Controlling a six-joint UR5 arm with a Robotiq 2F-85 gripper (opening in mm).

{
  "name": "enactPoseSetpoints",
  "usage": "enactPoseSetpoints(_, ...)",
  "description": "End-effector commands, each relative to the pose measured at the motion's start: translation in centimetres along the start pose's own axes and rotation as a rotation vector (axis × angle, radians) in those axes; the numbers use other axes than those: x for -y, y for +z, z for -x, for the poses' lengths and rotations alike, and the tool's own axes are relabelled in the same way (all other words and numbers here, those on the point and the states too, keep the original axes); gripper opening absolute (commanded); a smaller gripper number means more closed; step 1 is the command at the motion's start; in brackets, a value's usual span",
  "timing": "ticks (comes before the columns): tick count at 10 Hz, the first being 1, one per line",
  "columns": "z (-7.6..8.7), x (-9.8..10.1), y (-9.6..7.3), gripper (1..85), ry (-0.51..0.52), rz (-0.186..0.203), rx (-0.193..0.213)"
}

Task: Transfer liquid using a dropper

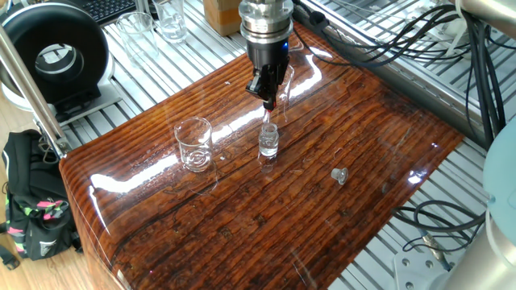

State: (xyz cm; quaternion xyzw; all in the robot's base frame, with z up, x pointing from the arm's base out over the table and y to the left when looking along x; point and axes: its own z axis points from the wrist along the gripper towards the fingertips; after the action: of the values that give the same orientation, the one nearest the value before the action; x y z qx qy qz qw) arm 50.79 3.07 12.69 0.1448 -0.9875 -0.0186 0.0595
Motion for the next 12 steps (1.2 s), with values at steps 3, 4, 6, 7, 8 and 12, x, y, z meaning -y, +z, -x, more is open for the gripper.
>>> enactPoseSetpoints(3,0.39,-0.32,0.03,20.3,-0.008,0.016,0.015)
enactPoseSetpoints(4,0.37,-0.47,-0.01,22.7,-0.015,0.022,0.015)
enactPoseSetpoints(6,0.32,-0.94,-0.11,37.7,-0.037,0.041,0.015)
enactPoseSetpoints(7,0.21,-1.05,-0.1,42.7,-0.046,0.047,0.012)
enactPoseSetpoints(8,0.18,-0.97,-0.04,48.3,-0.059,0.045,0.012)
enactPoseSetpoints(12,0.26,-1.16,0.04,53.0,-0.064,0.055,0.017)
